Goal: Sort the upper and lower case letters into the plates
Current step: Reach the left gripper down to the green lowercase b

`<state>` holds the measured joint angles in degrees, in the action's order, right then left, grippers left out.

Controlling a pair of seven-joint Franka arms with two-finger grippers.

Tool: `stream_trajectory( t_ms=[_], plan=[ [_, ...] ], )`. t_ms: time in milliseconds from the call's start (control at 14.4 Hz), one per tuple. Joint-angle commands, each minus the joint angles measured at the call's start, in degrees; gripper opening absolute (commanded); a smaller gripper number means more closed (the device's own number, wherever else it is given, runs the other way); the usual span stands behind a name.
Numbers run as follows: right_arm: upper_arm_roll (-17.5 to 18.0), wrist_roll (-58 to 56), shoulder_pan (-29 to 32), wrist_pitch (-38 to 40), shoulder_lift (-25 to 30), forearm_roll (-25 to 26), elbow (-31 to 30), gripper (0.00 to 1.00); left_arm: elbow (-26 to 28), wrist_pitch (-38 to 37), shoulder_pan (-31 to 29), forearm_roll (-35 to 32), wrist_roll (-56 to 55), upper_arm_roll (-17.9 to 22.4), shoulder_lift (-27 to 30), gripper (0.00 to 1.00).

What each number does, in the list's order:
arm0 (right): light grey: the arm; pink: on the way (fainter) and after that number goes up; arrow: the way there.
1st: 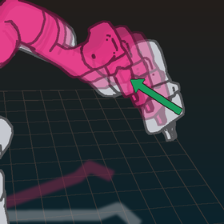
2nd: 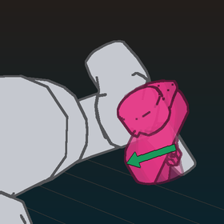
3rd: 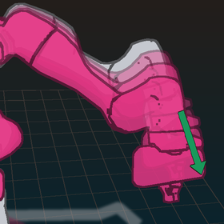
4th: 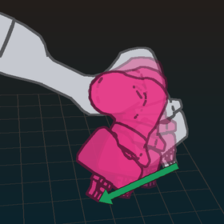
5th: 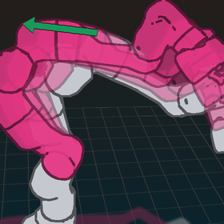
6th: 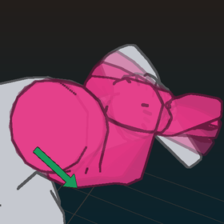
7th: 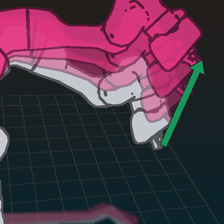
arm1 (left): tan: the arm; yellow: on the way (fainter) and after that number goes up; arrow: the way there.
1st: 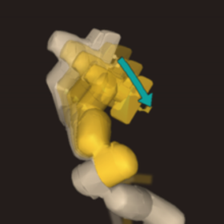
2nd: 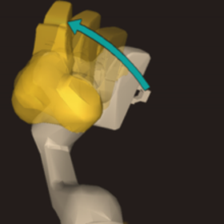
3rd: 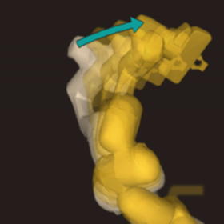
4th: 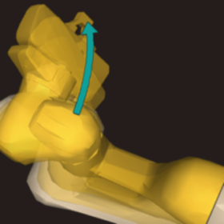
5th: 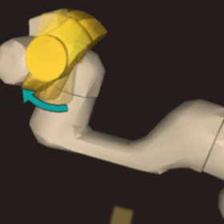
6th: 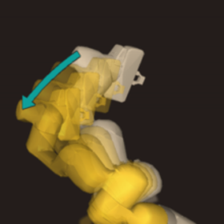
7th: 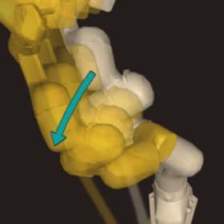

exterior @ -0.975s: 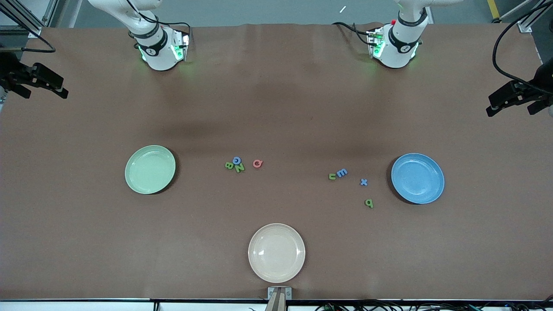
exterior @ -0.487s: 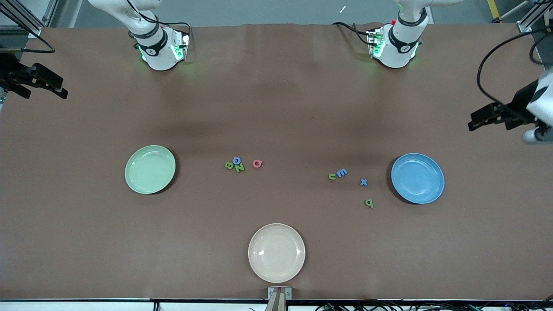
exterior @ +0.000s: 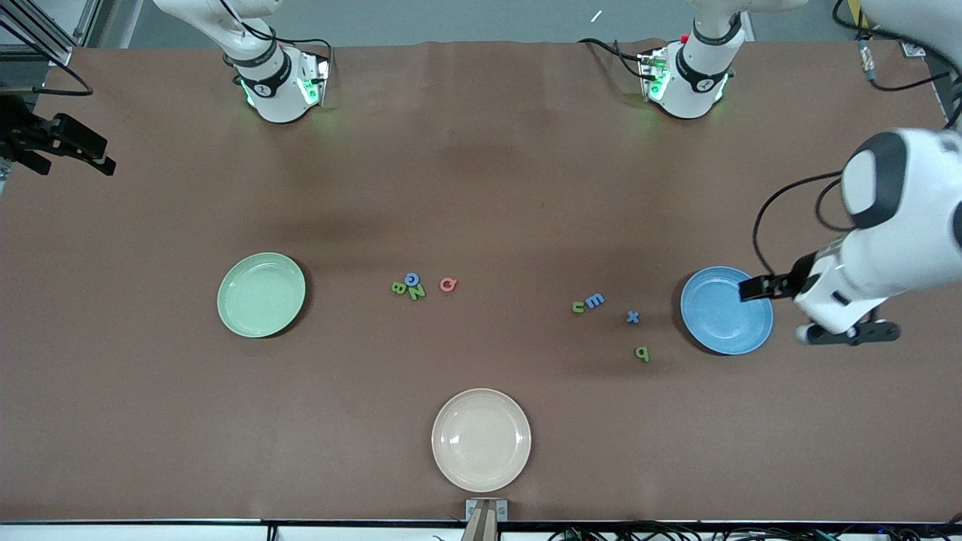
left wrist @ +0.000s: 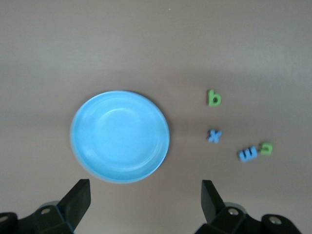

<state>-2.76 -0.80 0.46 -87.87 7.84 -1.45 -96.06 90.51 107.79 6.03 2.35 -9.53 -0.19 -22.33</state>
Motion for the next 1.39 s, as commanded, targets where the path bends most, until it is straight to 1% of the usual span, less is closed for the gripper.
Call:
stream_trajectory(
  t_ms=[0, 209, 278, 348, 487, 766, 835, 975, 1044, 1183, 1323],
  plan=[
    [-0.15, 0.1, 0.15, 0.6, -2.12, -1.19, 2.98, 1.0, 3.0, 7.41, 2.67, 0.73, -5.13, 0.19, -2.35, 1.0],
    [-0.32, 0.18, -0.02, 1.65, -2.04, -1.63, 2.72, 1.0, 3.45, 13.04, 6.18, 0.64, -13.22, 0.19, -5.69, 1.0],
    [-0.32, 0.18, -0.02, 1.65, -2.04, -1.89, 2.64, 1.0, 3.36, 15.67, 7.41, 0.64, -14.63, 0.19, -7.88, 1.0],
    [-0.32, 0.01, -0.19, 1.57, -2.13, -1.89, 2.63, 1.0, 3.36, 20.14, 8.47, 0.29, -16.73, 0.19, -10.34, 1.0],
    [-0.32, -0.08, -0.28, 1.39, -2.13, -1.63, 2.63, 1.0, 3.27, 26.3, 9.53, -0.15, -22.79, 0.28, -14.04, 1.0],
    [-0.41, 0.18, 0.24, 1.65, -2.39, -1.11, 2.63, 1.0, 3.54, 27.3, 10.06, -0.24, -23.78, 0.37, -16.42, 1.0],
    [-0.41, 0.44, 0.07, 1.74, -3.09, -0.93, 2.55, 1.0, 3.54, 27.39, 10.06, -0.59, -23.78, 0.37, -17.12, 1.0],
    [-0.76, 0.28, 0.42, 1.83, -6.94, -1.71, 3.16, 1.0, 3.97, 27.91, 9.97, -2.43, -23.87, 0.28, -17.48, 1.0],
    [-1.8, 0.18, 0.51, 1.83, -7.31, -1.89, 3.25, 1.0, 4.24, 28.44, 9.97, -2.44, -23.87, 0.28, -17.74, 0.99],
    [-2.08, 0.01, 0.15, 0.95, -7.93, -1.63, 3.25, 1.0, 4.24, 29.23, 9.97, -2.44, -23.96, 0.28, -18.36, 0.94],
    [-2.08, -0.08, 0.33, -0.71, -10.29, -0.75, 3.34, 1.0, 4.07, 30.89, 9.97, -2.44, -23.96, 0.28, -19.15, 0.91]
  ],
)
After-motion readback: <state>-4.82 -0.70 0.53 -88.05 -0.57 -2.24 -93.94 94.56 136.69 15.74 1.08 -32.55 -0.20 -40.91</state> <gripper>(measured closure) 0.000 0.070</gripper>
